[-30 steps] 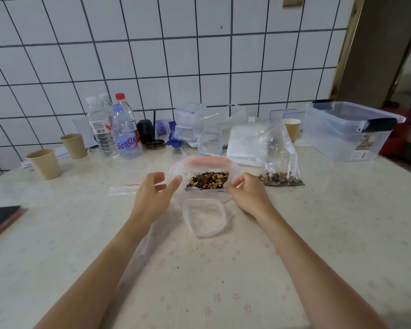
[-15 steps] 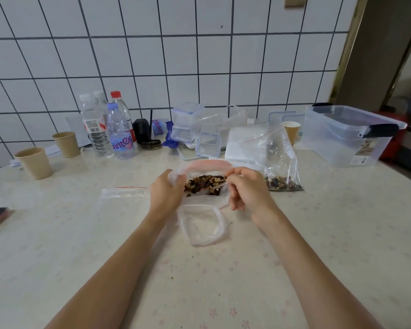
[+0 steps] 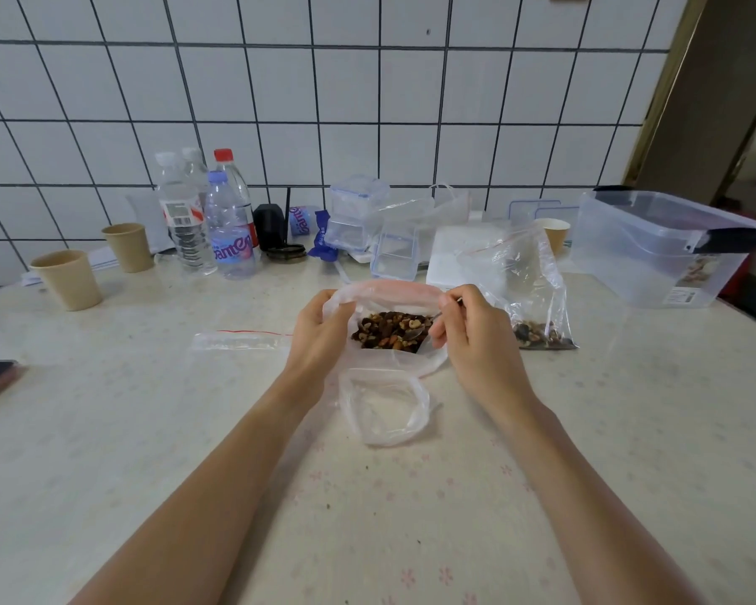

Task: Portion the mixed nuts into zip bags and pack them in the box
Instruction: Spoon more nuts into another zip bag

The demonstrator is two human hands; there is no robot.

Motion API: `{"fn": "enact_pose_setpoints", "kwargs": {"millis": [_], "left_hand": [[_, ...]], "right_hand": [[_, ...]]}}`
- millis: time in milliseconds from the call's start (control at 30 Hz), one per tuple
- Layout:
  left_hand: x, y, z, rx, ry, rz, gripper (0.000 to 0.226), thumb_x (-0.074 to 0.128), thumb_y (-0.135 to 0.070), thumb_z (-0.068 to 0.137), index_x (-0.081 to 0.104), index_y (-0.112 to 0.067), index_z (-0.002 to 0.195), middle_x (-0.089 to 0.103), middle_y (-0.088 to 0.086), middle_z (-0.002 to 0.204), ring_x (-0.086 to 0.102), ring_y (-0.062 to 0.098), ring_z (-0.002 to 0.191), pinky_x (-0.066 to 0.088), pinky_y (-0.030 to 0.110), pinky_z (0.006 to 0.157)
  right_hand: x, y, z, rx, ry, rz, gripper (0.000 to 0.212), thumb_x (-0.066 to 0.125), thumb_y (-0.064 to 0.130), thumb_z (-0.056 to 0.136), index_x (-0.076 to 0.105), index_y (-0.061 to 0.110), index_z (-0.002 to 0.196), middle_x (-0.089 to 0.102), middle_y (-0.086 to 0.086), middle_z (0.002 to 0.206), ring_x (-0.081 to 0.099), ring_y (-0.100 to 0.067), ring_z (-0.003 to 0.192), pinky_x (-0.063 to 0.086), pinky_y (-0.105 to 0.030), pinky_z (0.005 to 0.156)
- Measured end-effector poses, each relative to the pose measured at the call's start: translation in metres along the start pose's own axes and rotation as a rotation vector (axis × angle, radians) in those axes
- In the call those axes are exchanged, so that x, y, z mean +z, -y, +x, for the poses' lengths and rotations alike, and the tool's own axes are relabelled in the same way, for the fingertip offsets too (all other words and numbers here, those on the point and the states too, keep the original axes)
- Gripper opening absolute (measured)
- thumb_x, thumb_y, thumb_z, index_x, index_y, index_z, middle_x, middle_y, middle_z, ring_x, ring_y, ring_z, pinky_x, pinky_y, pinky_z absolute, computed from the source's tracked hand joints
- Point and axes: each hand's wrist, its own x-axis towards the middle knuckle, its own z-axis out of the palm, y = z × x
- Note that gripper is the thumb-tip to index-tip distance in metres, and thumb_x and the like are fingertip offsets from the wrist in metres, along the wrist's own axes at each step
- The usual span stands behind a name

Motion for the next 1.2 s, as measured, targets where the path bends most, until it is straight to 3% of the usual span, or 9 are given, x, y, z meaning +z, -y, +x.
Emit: {"fn": "enact_pose_setpoints", "kwargs": {"millis": [100,200,300,400,467,667,867,967,1200], "left_hand": [[0.000,0.001,0.001,-0.014,0.032,0.016,0.023,0.058,-0.035,0.101,0.067,-0.030,0.122,0.072,-0.004,0.118,0.066,0.019,0.112,0.055,0.042,0.097],[0.000,0.001,0.001,-0.008,0.059,0.041,0.026,0.055,-0.037,0.102,0.065,-0.032,0.126,0.069,-0.004,0.123,0.063,0.018,0.116,0.053,0.043,0.101],[0.001,0.002,0.001,0.011,0.053,0.063,0.029,0.052,-0.039,0.104,0.063,-0.030,0.129,0.067,-0.006,0.124,0.061,0.016,0.116,0.052,0.034,0.091],[0.002,0.002,-0.001,-0.005,0.083,0.051,0.027,0.049,-0.042,0.105,0.063,-0.035,0.127,0.066,-0.012,0.119,0.060,0.009,0.113,0.046,0.025,0.078],[0.003,0.004,-0.003,-0.012,0.117,0.026,0.029,0.048,-0.042,0.105,0.064,-0.035,0.128,0.070,-0.010,0.118,0.065,0.010,0.111,0.051,0.025,0.080],[0.005,0.006,-0.004,-0.048,0.195,-0.061,0.027,0.050,-0.040,0.104,0.072,-0.037,0.118,0.078,-0.005,0.110,0.074,0.015,0.104,0.061,0.037,0.088],[0.004,0.001,-0.007,-0.040,0.174,0.002,0.020,0.052,-0.043,0.103,0.071,-0.049,0.102,0.077,-0.018,0.100,0.073,0.002,0.092,0.054,0.016,0.069],[0.004,0.001,-0.004,-0.004,0.094,0.072,0.018,0.054,-0.044,0.101,0.068,-0.040,0.113,0.072,-0.012,0.106,0.067,0.006,0.100,0.049,0.024,0.074],[-0.005,-0.006,0.001,0.023,0.066,0.223,0.035,0.069,-0.039,0.095,0.057,-0.034,0.128,0.063,-0.019,0.110,0.062,0.000,0.096,0.043,0.018,0.067]], "right_hand": [[0.008,0.001,0.000,0.086,0.048,0.088,0.030,0.042,0.033,0.110,0.063,0.014,0.102,0.073,0.007,0.081,0.067,-0.004,0.066,0.056,-0.038,0.065],[0.009,0.001,0.000,0.126,0.033,0.090,0.034,0.037,0.031,0.110,0.063,0.014,0.096,0.072,0.005,0.080,0.065,-0.005,0.064,0.054,-0.038,0.066],[0.006,-0.003,0.003,0.144,-0.047,0.070,0.035,0.034,0.023,0.110,0.061,0.010,0.092,0.069,0.001,0.072,0.068,-0.019,0.071,0.055,-0.044,0.071],[0.011,-0.004,0.005,0.251,-0.011,0.133,0.037,0.032,0.022,0.111,0.063,0.008,0.096,0.072,-0.002,0.074,0.067,-0.013,0.065,0.051,-0.032,0.065],[0.017,-0.004,0.004,0.347,0.031,0.253,0.035,0.032,0.020,0.111,0.063,0.007,0.102,0.073,-0.007,0.080,0.067,-0.008,0.062,0.050,-0.025,0.056],[0.015,-0.002,0.003,0.584,0.106,0.630,0.033,0.033,0.016,0.112,0.061,0.000,0.120,0.076,-0.018,0.099,0.074,-0.024,0.074,0.055,-0.034,0.050],[0.020,0.003,0.005,0.716,0.086,0.852,0.029,0.035,0.009,0.109,0.060,-0.003,0.117,0.074,-0.023,0.100,0.075,-0.027,0.071,0.053,-0.031,0.046],[0.017,0.001,0.008,0.784,0.021,0.936,0.028,0.033,0.007,0.108,0.060,-0.002,0.109,0.073,-0.021,0.090,0.073,-0.025,0.065,0.051,-0.029,0.044],[0.012,0.002,0.009,0.838,0.019,1.030,0.026,0.035,0.009,0.107,0.059,0.000,0.104,0.072,-0.019,0.086,0.072,-0.026,0.063,0.050,-0.027,0.043]]}}
